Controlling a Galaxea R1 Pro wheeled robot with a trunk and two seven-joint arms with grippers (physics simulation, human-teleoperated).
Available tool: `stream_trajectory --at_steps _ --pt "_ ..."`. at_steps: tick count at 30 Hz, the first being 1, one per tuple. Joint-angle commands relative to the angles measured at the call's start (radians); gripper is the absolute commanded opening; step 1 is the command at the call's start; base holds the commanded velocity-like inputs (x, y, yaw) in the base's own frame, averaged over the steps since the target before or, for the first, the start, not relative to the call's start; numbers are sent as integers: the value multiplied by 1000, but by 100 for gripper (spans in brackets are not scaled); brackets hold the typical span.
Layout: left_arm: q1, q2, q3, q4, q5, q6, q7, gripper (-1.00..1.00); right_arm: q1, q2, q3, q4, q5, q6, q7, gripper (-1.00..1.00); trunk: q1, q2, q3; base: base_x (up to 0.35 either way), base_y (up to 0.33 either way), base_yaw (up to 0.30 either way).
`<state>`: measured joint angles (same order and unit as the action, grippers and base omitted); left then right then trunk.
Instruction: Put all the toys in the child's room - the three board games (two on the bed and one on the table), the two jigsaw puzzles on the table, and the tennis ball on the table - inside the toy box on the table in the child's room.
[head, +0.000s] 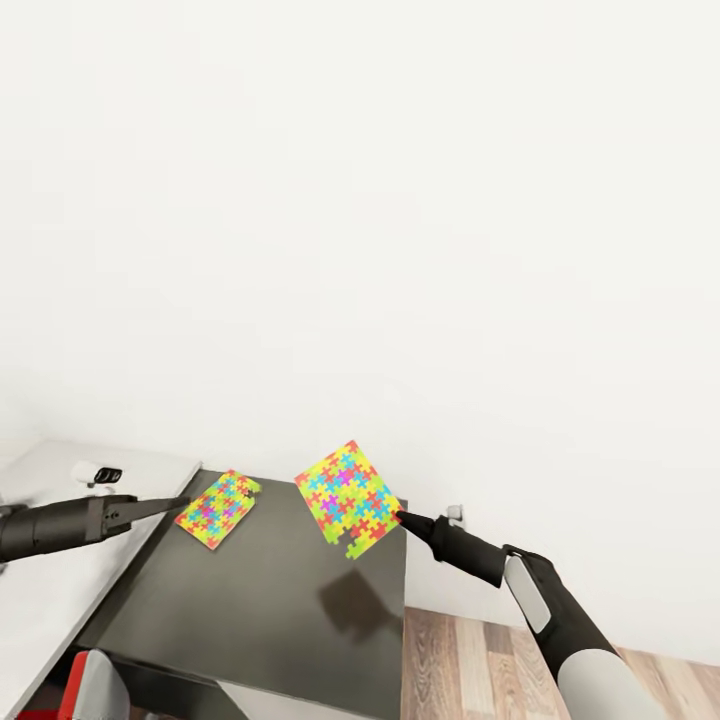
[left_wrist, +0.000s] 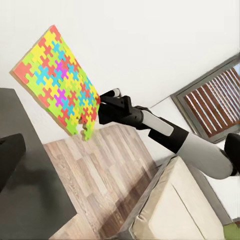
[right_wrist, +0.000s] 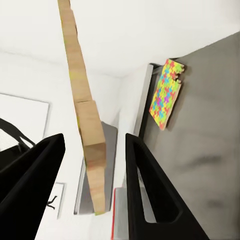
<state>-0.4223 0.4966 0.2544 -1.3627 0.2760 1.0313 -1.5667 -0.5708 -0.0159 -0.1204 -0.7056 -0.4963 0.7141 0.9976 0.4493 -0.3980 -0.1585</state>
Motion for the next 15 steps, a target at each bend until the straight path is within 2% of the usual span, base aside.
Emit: stream_trajectory --at_steps 1,5,15 --pt "2 1 0 -5 17 13 -4 100 -1 -1 -1 0 -2 5 1 -100 1 -2 0 0 0 133" --pt "9 2 0 -11 49 15 -4 100 -1 -2 -1 0 -2 5 1 -100 1 -2 5 0 0 149" --pt "20 3 0 -13 61 16 -4 100 -1 -1 -1 0 0 4 -3 -100 1 -2 8 0 0 41"
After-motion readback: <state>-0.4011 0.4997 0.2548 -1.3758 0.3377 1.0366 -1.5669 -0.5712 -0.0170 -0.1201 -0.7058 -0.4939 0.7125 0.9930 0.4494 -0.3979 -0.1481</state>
